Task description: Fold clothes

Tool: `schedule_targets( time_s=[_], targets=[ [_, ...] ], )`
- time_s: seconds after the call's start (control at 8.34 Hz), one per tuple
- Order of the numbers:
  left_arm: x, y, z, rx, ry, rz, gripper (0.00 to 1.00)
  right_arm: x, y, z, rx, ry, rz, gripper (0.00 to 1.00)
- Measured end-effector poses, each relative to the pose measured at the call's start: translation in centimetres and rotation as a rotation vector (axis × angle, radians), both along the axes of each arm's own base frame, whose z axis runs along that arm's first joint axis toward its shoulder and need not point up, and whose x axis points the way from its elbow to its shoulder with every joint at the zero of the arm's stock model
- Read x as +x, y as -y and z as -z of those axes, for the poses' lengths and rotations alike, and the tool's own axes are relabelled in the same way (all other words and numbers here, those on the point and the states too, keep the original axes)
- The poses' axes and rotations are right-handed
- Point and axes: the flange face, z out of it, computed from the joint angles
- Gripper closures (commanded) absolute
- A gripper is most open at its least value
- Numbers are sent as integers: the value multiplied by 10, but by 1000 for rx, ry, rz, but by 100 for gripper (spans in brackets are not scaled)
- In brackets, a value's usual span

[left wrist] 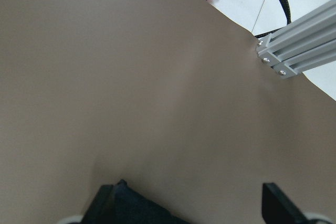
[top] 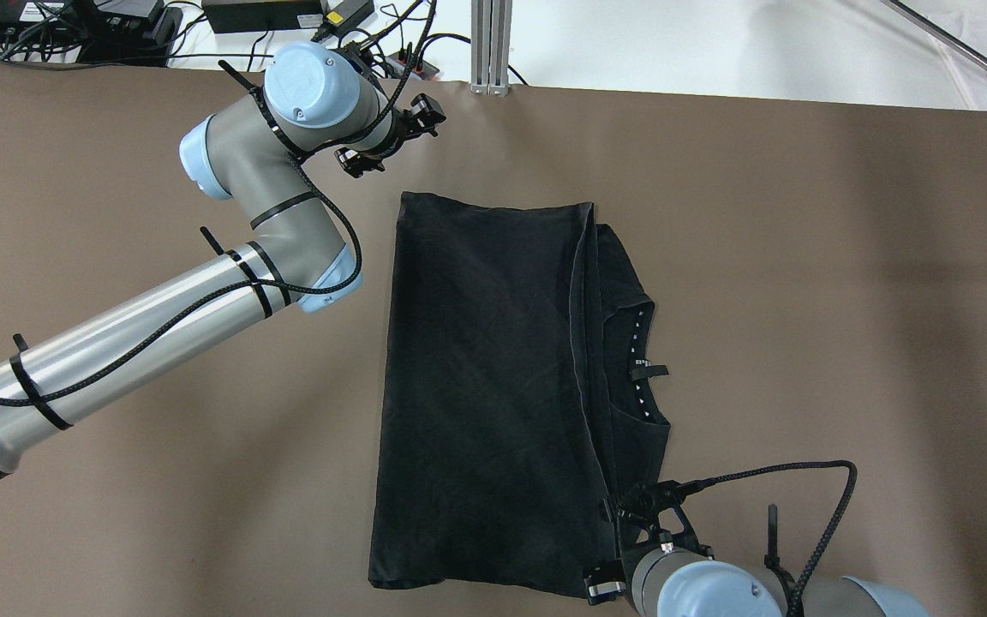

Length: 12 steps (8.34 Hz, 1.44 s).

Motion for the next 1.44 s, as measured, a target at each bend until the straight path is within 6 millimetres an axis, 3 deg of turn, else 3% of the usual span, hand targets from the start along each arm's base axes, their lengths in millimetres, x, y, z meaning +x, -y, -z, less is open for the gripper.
schedule_targets(
  time_s=[0.24, 0.6, 0.84, 1.08, 1.44],
  targets=[
    [0, 0, 1, 1, -2, -1, 0, 3, 44, 12, 30, 4, -19, 6],
    [0, 0, 1, 0, -2, 0, 0, -19, 104, 12, 62, -35, -56, 6],
    [0, 0, -1, -1, 0, 0, 0, -31, 123, 0, 74, -38, -65, 6],
    [0, 0, -1, -1, 0, 1, 0, -37, 128, -9, 77, -37, -66, 6],
    [0, 0, -1, 0, -1, 1, 0, -23, 143, -25, 94, -64, -57, 6]
  ],
)
